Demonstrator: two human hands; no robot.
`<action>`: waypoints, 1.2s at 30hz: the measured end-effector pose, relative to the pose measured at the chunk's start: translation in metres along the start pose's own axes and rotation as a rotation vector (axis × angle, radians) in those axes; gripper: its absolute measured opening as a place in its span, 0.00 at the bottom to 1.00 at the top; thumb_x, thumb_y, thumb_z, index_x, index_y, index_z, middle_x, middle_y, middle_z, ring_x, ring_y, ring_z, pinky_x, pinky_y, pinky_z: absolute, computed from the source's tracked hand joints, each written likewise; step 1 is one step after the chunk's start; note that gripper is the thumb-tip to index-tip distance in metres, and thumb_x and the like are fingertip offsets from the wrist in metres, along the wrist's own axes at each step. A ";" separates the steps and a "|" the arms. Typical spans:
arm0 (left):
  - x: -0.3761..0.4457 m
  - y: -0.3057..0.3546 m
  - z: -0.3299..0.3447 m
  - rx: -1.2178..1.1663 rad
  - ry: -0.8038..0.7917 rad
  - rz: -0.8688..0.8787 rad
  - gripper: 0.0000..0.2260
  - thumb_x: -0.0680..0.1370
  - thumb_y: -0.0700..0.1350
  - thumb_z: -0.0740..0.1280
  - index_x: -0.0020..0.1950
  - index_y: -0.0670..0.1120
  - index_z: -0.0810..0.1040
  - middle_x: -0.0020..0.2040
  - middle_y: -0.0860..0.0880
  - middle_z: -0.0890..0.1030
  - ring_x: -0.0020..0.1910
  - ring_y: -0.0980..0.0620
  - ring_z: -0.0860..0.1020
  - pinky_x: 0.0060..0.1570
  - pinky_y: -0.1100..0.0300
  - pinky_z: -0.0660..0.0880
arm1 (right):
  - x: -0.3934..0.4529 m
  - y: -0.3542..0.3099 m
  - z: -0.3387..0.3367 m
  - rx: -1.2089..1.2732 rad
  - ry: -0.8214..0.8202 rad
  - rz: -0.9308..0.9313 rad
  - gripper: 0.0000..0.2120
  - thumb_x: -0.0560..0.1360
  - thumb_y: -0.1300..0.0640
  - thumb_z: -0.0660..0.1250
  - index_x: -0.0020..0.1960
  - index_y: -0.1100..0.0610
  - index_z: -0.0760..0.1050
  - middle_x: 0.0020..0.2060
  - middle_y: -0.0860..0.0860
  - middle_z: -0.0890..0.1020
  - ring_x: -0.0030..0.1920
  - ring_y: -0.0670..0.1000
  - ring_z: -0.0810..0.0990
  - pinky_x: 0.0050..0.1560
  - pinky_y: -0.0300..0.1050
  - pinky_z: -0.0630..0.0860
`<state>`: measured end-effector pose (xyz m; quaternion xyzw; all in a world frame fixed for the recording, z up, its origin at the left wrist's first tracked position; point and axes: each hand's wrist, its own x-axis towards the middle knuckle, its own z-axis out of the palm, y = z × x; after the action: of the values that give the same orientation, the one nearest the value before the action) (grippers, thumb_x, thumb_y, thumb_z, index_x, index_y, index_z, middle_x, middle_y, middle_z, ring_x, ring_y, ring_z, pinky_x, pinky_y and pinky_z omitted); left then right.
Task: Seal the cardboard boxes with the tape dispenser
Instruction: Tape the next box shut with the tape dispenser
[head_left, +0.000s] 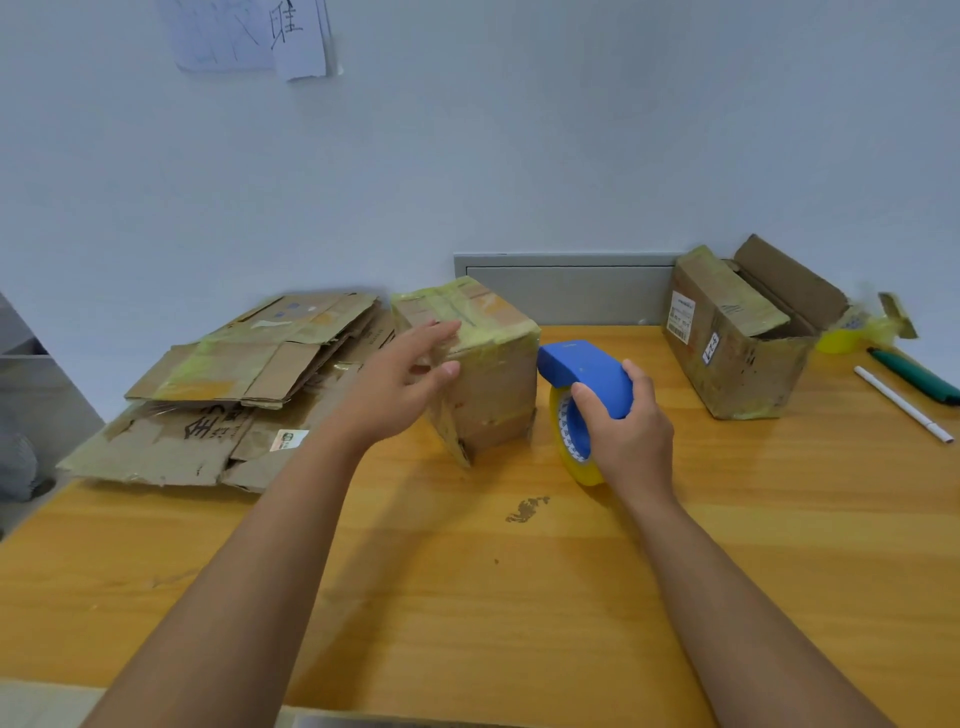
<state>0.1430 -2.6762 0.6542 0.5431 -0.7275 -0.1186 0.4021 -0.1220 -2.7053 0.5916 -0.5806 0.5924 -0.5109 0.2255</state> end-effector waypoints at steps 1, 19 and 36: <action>0.001 -0.001 -0.003 0.004 0.019 -0.012 0.18 0.80 0.52 0.68 0.70 0.57 0.74 0.69 0.59 0.75 0.64 0.65 0.73 0.62 0.58 0.75 | 0.001 -0.001 0.000 -0.002 -0.002 0.007 0.34 0.76 0.38 0.67 0.76 0.49 0.63 0.67 0.52 0.74 0.65 0.56 0.73 0.60 0.53 0.74; 0.008 -0.004 -0.011 -0.035 -0.036 0.031 0.15 0.78 0.47 0.70 0.59 0.65 0.77 0.63 0.68 0.76 0.70 0.66 0.68 0.71 0.53 0.66 | 0.012 -0.001 0.004 -0.043 -0.002 -0.006 0.35 0.75 0.37 0.68 0.77 0.49 0.64 0.68 0.51 0.74 0.65 0.56 0.73 0.60 0.54 0.74; -0.007 0.000 0.009 0.004 0.066 0.047 0.17 0.82 0.35 0.61 0.66 0.53 0.75 0.71 0.59 0.72 0.74 0.66 0.60 0.66 0.78 0.56 | 0.009 -0.003 0.002 -0.060 -0.023 0.000 0.35 0.75 0.37 0.67 0.77 0.49 0.63 0.66 0.52 0.74 0.64 0.57 0.73 0.59 0.55 0.76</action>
<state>0.1368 -2.6724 0.6451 0.5302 -0.7268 -0.0895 0.4274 -0.1213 -2.7135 0.5962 -0.5928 0.6049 -0.4863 0.2150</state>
